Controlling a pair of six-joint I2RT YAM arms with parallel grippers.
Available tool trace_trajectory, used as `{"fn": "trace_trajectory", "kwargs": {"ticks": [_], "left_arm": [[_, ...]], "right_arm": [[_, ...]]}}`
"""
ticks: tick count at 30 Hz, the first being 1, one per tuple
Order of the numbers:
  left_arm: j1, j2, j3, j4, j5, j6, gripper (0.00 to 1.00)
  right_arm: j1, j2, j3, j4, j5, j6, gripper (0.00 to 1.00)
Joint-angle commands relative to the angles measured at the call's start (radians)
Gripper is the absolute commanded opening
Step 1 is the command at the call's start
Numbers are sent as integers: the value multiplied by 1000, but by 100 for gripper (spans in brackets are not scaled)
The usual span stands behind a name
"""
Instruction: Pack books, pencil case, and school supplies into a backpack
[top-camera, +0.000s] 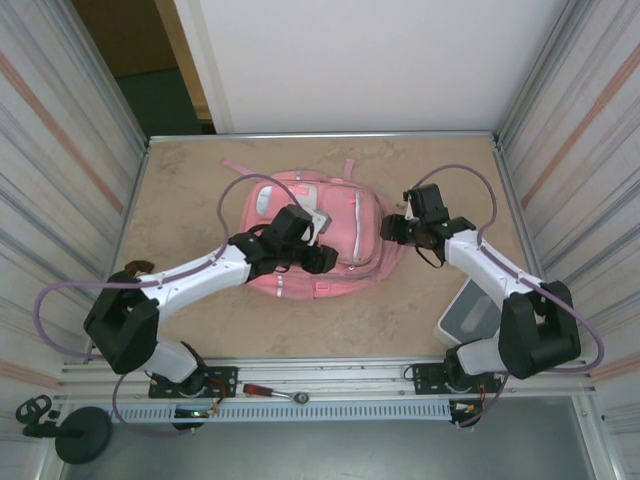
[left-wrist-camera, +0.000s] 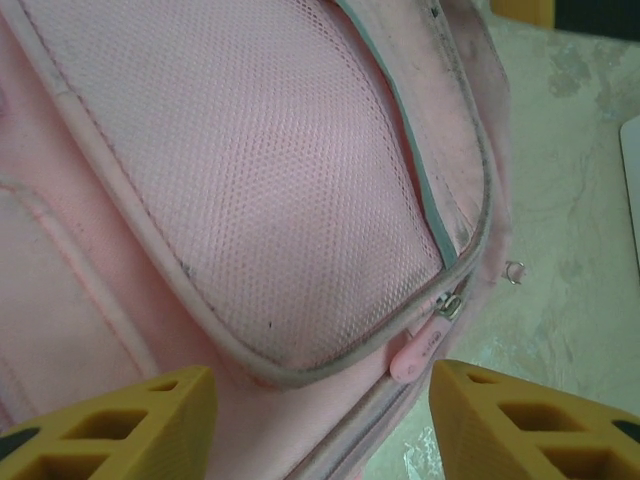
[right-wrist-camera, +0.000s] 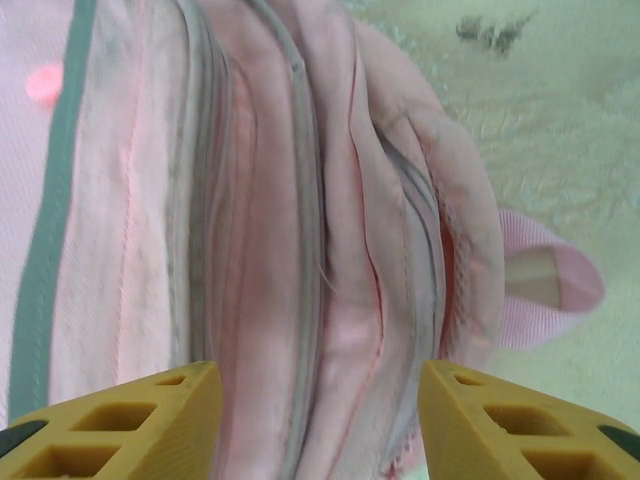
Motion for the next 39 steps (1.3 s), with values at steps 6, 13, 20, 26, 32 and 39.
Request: {"fn": "trace_trajectory", "kwargs": {"ticks": [6,13,20,26,32,39], "left_arm": [[13,105,90,-76,-156,-24,56],[28,151,87,-20,-83,-51,51],[35,165,57,14,-71,-86,39],[48,135,5,57,-47,-109,28],[54,126,-4,53,-46,-102,27],[55,123,-7,54,-42,-96,27]], "right_arm": [[27,-30,-61,-36,34,18,54],[131,-154,-126,-1,89,-6,54],[257,-307,-280,153,35,58,56],[385,-316,-396,360,28,186,57],[459,-239,-427,500,85,290,54],[485,-177,-443,597,134,386,46]]}}
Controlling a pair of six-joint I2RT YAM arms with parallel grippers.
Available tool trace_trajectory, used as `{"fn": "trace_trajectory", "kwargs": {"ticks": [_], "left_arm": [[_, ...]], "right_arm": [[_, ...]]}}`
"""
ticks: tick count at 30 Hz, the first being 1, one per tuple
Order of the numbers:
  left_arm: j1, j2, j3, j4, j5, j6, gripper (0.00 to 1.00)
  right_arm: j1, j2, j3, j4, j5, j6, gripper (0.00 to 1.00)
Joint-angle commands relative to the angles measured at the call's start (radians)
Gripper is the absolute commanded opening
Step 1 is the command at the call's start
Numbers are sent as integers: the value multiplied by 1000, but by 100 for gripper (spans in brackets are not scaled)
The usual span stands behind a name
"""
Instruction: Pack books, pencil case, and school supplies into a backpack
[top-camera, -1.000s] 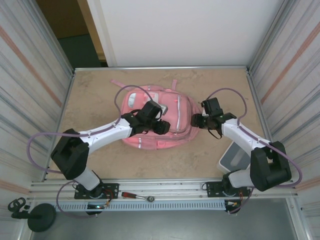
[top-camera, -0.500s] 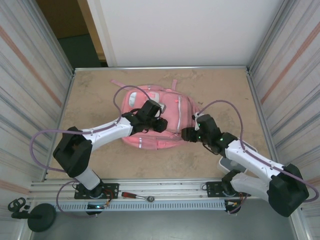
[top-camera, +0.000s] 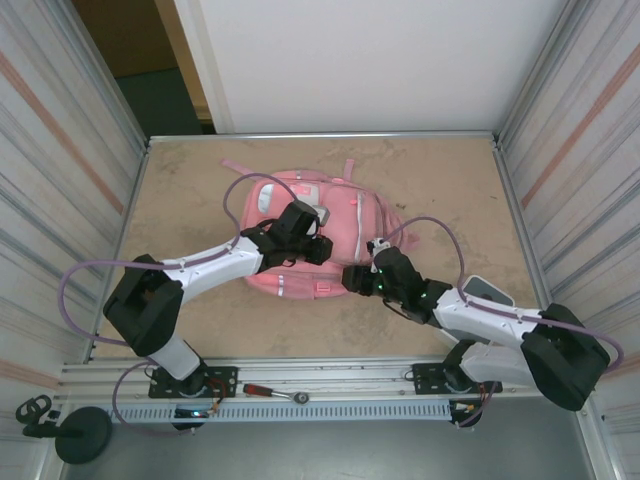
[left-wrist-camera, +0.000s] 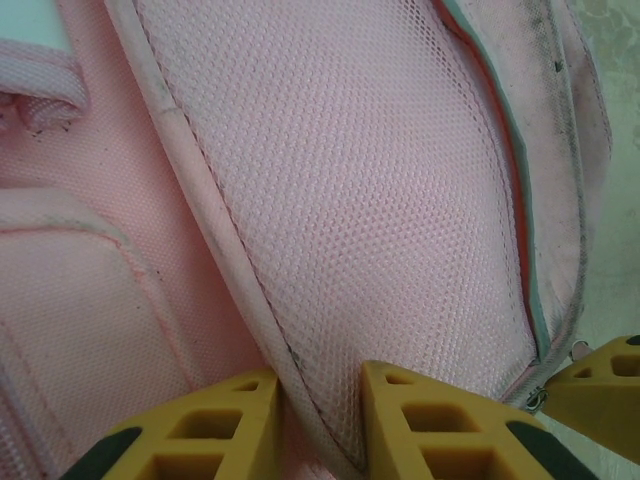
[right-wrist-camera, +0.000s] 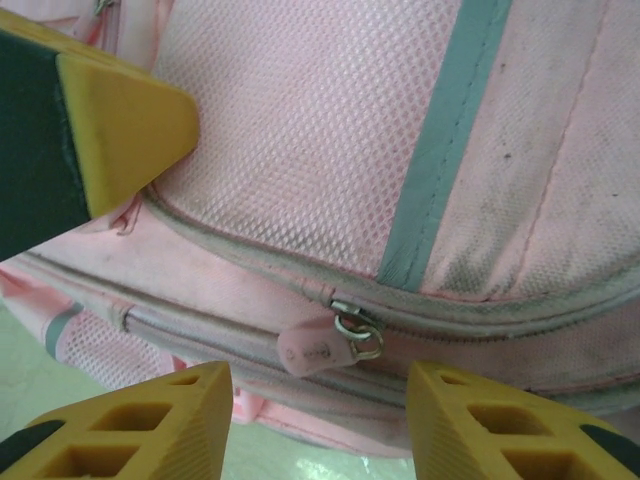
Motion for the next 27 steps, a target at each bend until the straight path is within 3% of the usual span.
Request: {"fn": "trace_trajectory", "kwargs": {"ticks": [1,20,27], "left_arm": [[15,10,-30,-13,0,-4,27],[8,18,-58,29,43,-19,27],[9,6,-66,29,28,-17,27]], "right_arm": [[14,24,-8,73,65,87,45],[84,165,8,197,144,147,35],[135,221,7,239,241,168,26]]}}
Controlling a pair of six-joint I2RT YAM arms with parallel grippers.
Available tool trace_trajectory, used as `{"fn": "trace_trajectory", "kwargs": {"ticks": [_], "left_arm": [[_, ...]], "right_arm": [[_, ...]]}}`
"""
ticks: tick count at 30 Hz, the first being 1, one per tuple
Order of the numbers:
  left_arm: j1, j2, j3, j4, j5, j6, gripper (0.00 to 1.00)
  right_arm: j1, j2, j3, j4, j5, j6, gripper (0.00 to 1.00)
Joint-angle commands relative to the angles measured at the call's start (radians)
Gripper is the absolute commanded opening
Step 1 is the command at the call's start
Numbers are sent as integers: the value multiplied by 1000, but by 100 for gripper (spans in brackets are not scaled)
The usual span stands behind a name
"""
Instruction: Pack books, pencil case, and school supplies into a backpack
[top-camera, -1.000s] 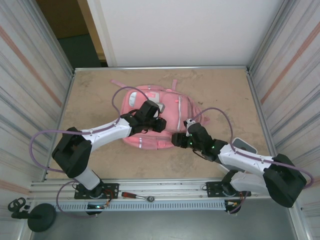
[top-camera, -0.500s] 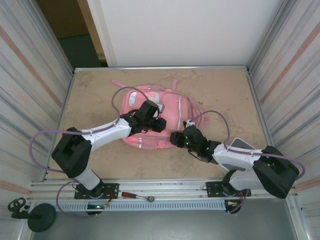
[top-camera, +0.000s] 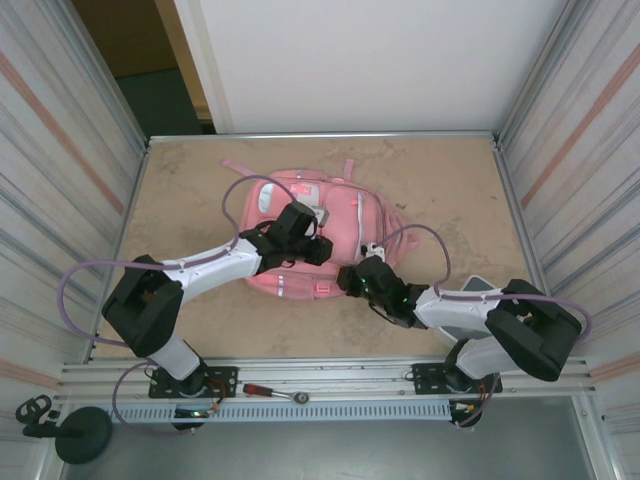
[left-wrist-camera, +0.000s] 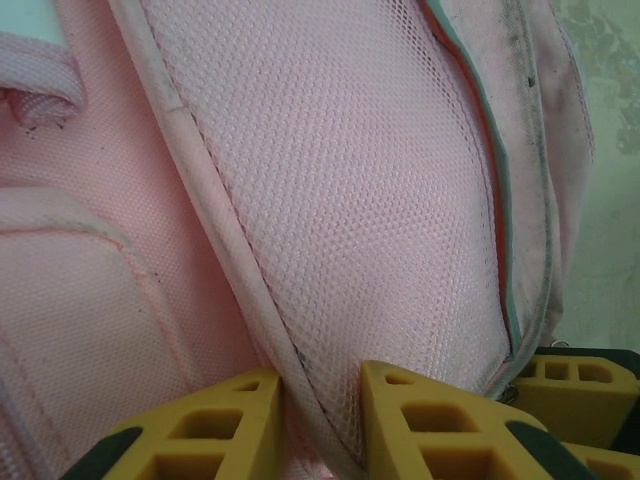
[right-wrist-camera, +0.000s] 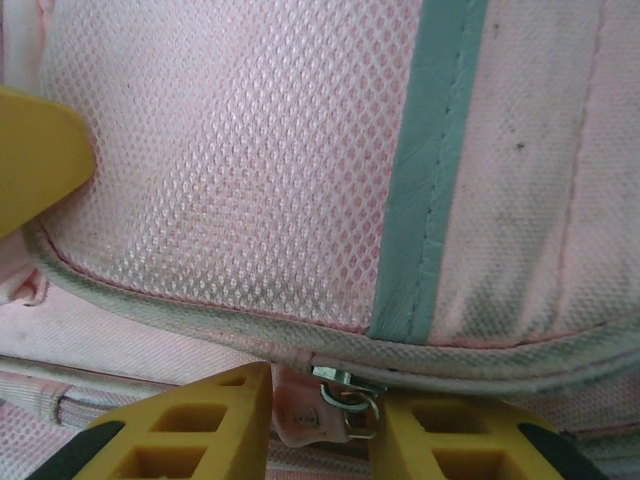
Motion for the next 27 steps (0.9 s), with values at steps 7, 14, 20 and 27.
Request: {"fn": "trace_trajectory", "kwargs": {"ticks": [7,14,20,27], "left_arm": [[21,8,-45,-18,-5,-1,26],[65,10,-50,-26,-20,35,20],[130,0,-68,-36,-34,75,18],[176,-1,-71,-55,-58,117,18]], "right_arm": [[38,3,9,47,93,-5,14],[29,-62,9,-104,138,-66,1],[-25,-141,-2,-249,102,-170,0],[-187,-181,30,-392,-53,-294,0]]}}
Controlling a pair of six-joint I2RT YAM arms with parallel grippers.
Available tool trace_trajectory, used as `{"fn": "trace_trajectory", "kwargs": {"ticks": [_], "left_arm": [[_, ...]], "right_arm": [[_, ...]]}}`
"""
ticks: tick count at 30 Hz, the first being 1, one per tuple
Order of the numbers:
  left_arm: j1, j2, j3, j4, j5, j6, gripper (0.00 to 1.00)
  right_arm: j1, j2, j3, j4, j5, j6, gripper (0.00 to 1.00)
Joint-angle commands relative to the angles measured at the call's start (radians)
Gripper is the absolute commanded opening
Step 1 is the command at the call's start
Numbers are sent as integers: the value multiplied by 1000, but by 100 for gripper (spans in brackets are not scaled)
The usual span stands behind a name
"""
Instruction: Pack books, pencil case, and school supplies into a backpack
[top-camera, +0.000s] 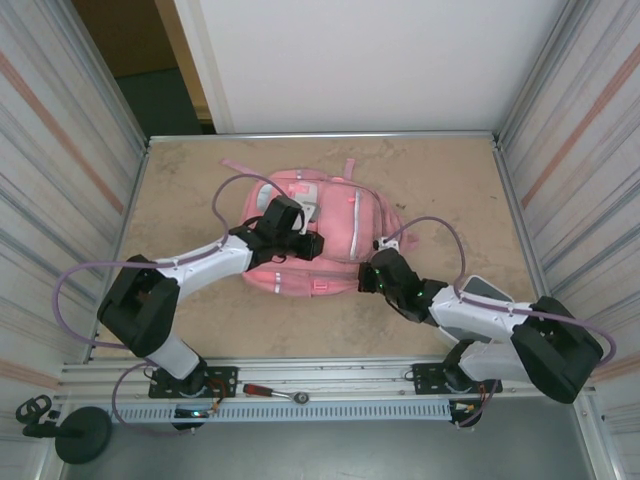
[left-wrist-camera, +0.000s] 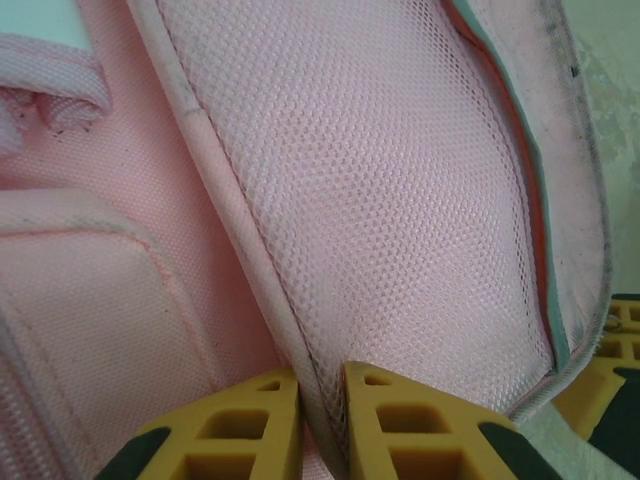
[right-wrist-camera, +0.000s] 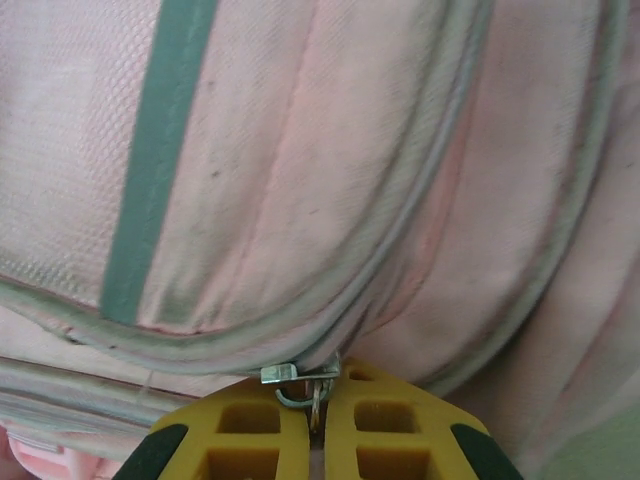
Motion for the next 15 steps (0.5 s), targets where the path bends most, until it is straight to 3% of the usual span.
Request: {"fn": "trace_trajectory", "kwargs": {"ticks": [1,6,11,15], "left_arm": [[83,12,-41,-89,-173,64,18],[90,-23,-35,-99,-131,83,21],[57,-135,-32,-103,-120,136,39],[-13,-233,-46,-69,-165,267,51]], "right_arm": [[-74,-21,30,-174,-46,-95,0],[-108,-26,62,-175,-150,-146,0],[-117,-67,116,-230,-241,-203,0],[-119,-104,158,-256,-324,-212,0]]}}
